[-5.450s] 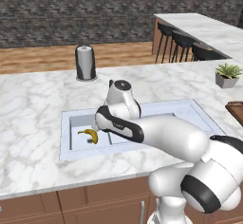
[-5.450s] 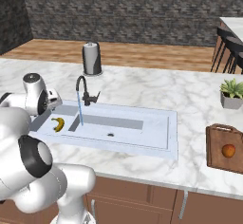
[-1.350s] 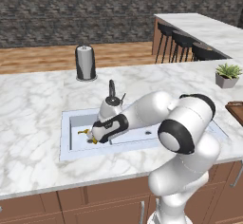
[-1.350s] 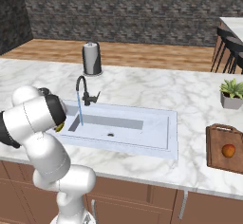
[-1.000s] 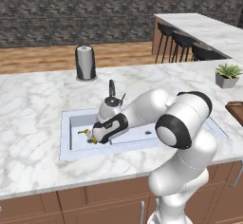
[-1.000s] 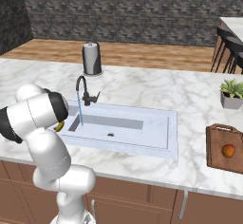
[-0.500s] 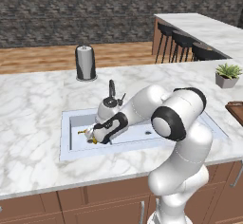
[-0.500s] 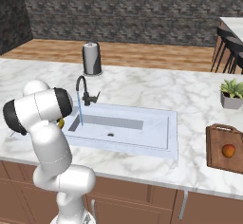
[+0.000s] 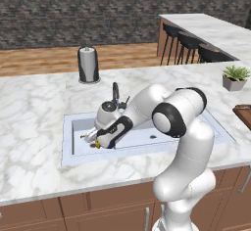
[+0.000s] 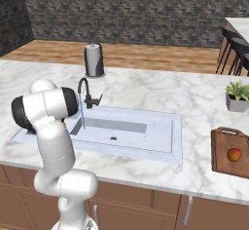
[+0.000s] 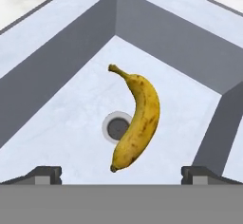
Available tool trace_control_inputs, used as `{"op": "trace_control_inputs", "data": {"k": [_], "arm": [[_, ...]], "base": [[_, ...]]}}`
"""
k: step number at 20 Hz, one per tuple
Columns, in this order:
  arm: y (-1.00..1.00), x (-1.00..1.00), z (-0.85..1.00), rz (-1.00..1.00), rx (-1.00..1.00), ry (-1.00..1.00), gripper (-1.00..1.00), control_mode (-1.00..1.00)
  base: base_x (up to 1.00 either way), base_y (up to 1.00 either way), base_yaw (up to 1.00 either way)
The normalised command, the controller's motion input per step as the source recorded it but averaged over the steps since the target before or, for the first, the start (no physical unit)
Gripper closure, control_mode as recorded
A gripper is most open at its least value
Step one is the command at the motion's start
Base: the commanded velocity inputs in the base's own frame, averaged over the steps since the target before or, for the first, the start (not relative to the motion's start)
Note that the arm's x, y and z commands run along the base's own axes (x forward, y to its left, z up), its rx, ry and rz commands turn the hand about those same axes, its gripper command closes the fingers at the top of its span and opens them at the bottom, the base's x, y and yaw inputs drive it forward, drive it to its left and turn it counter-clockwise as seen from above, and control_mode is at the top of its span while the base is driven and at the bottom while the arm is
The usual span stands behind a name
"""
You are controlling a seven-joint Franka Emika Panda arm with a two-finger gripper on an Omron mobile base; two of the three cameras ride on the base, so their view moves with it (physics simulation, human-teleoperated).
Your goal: Pick the banana, mango from the sink and place them on the cutting board to airdry. Then turn off the sink faucet.
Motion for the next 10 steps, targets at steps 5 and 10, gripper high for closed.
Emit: {"op": "trace_control_inputs", "data": {"k": [5,10], "arm": [[0.05,0.11,-0.16,-0.04,0.00,0.00,-1.00,-1.00],[0.04,0.14,-0.18,-0.04,0.00,0.00,-1.00,-1.00]], "base": [[0.00,0.00,0.00],[0.00,0.00,0.00]]}}
